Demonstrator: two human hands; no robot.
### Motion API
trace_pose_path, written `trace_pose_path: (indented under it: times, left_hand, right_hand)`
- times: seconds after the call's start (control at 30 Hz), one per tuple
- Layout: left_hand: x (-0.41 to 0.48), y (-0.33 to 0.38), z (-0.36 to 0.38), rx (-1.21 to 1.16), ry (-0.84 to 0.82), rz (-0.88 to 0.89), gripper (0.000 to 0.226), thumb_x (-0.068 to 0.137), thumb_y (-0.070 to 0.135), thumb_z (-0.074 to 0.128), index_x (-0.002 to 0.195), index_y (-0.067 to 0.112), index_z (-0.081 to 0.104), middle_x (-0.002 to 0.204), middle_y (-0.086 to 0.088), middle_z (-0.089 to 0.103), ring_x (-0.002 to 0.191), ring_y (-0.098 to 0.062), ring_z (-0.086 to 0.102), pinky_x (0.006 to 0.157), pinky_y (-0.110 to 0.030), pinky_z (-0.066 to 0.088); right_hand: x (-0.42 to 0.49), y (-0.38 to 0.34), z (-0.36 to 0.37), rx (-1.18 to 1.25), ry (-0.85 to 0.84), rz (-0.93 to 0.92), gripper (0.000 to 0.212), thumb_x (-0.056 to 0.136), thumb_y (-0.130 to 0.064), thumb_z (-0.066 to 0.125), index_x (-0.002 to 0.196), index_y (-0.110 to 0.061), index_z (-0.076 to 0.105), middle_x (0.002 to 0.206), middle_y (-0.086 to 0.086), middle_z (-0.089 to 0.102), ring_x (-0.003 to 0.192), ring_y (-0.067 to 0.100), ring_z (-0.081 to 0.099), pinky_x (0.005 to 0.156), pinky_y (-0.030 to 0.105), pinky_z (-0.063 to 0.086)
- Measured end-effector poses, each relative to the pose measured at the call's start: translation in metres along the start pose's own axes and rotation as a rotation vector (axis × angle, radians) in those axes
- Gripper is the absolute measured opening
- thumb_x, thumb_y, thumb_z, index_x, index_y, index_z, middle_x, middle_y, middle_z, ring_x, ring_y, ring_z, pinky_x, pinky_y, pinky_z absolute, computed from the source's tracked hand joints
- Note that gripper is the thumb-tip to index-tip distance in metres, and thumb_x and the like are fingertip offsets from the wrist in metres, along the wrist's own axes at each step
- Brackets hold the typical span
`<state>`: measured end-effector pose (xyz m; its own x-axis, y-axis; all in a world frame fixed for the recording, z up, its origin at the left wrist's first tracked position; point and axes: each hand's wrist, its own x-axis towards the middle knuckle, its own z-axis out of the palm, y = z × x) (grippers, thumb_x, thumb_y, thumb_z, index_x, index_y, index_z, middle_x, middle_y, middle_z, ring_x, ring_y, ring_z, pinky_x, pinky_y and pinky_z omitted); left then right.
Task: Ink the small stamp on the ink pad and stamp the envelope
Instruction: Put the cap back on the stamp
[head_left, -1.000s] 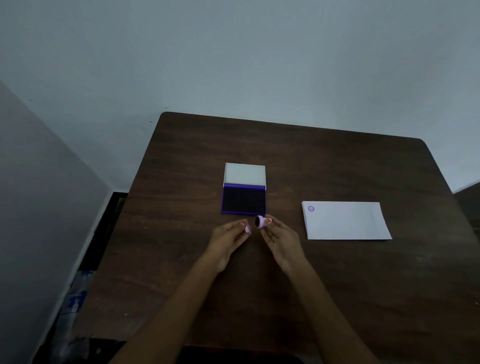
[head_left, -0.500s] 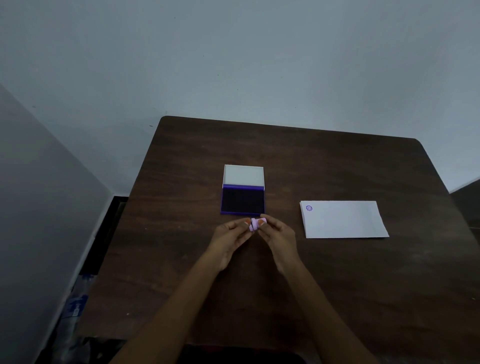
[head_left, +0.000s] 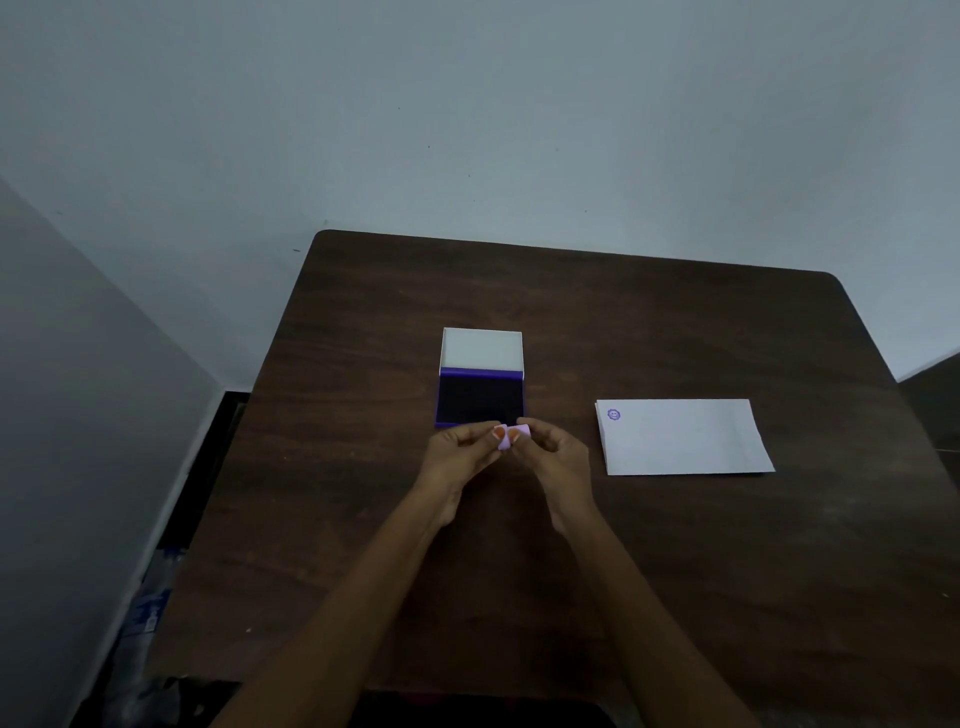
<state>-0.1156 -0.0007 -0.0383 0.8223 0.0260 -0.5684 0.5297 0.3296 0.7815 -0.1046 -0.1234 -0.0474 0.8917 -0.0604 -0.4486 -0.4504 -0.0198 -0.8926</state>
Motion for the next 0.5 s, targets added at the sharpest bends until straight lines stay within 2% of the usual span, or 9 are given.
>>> trace_pose_path:
  times: [0.07,0.17,0.3,0.33,0.4,0.5]
  left_hand:
    - [0.002,-0.001,0.0,0.022,0.015,-0.003,0.019,0.074,0.016,0.069,0.093,0.015,0.069,0.103,-0.006,0.068,0.098,-0.017,0.061,0.078,-0.026,0.049]
    - [0.002,-0.004,0.0,0.022,0.022,-0.018,0.017,0.076,0.017,0.068,0.093,0.017,0.069,0.099,-0.004,0.069,0.092,-0.013,0.063,0.067,-0.02,0.05]
    - [0.001,-0.01,-0.001,-0.018,0.043,-0.06,0.009,0.076,0.016,0.067,0.085,0.02,0.07,0.087,0.001,0.07,0.077,-0.008,0.067,0.053,-0.013,0.051]
    - [0.001,-0.011,-0.002,-0.019,0.045,-0.069,0.007,0.077,0.018,0.067,0.081,0.023,0.07,0.085,0.002,0.069,0.078,-0.009,0.066,0.054,-0.015,0.052]
    - [0.002,-0.014,-0.004,0.031,0.052,-0.064,0.007,0.076,0.021,0.066,0.079,0.027,0.068,0.087,0.003,0.068,0.087,-0.012,0.063,0.067,-0.022,0.052]
    - [0.007,-0.019,-0.008,0.152,0.228,0.004,0.009,0.079,0.016,0.064,0.085,0.022,0.065,0.089,0.0,0.066,0.085,-0.013,0.061,0.073,-0.028,0.05]
  right_hand:
    - [0.002,0.0,-0.001,0.014,0.004,0.008,0.031,0.075,-0.02,0.07,0.104,-0.014,0.061,0.1,0.004,0.066,0.092,0.015,0.06,0.08,0.027,0.049]
    - [0.003,0.001,-0.001,0.01,-0.02,-0.001,0.03,0.076,-0.017,0.069,0.105,-0.012,0.06,0.096,0.002,0.065,0.091,0.013,0.06,0.074,0.02,0.047]
    - [0.003,0.007,0.002,-0.035,-0.021,0.026,0.035,0.074,-0.02,0.07,0.106,-0.011,0.06,0.103,0.005,0.064,0.098,0.019,0.058,0.088,0.032,0.046]
    - [0.003,0.009,0.003,-0.052,-0.012,0.025,0.036,0.073,-0.021,0.071,0.106,-0.011,0.061,0.104,0.005,0.064,0.098,0.019,0.057,0.088,0.033,0.046]
    - [0.003,0.014,0.007,-0.079,0.025,0.001,0.032,0.072,-0.02,0.072,0.101,-0.013,0.062,0.102,0.004,0.065,0.095,0.015,0.058,0.086,0.03,0.044]
    - [0.005,0.02,0.012,-0.199,0.065,-0.107,0.022,0.073,-0.017,0.072,0.093,-0.015,0.064,0.094,0.001,0.065,0.085,0.007,0.057,0.082,0.024,0.044]
